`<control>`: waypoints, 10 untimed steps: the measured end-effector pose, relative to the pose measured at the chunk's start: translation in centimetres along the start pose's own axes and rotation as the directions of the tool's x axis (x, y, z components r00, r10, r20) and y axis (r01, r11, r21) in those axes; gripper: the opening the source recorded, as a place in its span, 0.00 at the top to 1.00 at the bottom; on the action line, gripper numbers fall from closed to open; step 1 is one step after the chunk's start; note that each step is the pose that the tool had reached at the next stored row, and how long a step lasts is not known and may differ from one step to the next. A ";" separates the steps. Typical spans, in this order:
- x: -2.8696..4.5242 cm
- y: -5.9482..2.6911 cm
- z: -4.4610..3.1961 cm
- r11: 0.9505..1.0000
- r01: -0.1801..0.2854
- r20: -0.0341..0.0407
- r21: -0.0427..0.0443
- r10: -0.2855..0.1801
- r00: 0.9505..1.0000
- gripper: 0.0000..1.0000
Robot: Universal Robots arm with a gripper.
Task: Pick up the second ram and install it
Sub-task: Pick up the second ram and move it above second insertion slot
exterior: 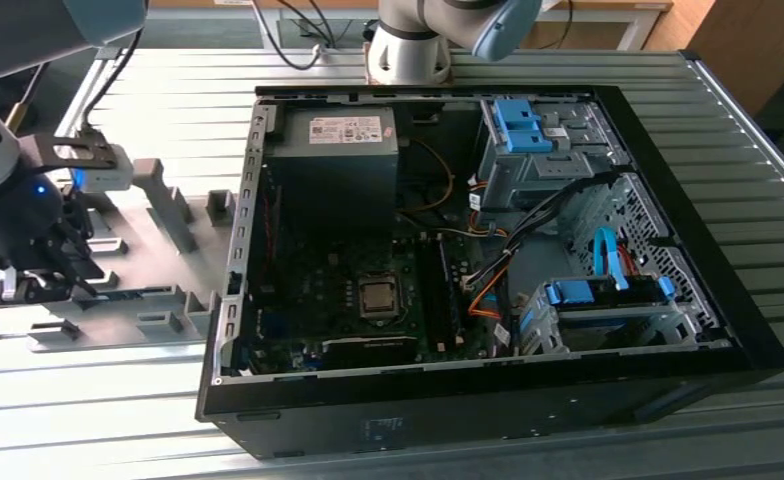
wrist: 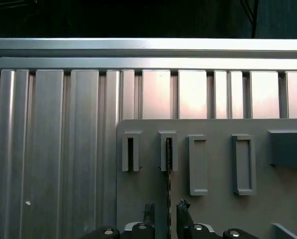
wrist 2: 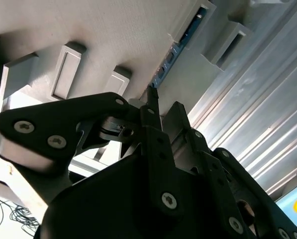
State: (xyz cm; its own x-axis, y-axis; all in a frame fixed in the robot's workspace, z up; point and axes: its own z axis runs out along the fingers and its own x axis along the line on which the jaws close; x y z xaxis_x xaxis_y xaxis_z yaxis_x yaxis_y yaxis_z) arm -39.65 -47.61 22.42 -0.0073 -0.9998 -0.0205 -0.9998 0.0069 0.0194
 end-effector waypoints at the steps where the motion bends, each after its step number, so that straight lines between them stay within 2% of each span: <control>1: 0.00 0.00 0.19 1.000 0.004 0.000 0.000 -0.004 1.000 0.69; 7: 0.02 -0.02 1.23 1.000 0.004 0.000 0.000 -0.004 1.000 0.69; 10: 0.02 -0.02 1.41 1.000 0.004 0.002 0.000 -0.004 1.000 0.69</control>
State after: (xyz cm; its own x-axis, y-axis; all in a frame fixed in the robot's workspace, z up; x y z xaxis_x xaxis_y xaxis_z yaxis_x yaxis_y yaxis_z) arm -39.66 -47.61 21.01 -0.0029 -0.9997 -0.0223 -0.9998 0.0025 0.0196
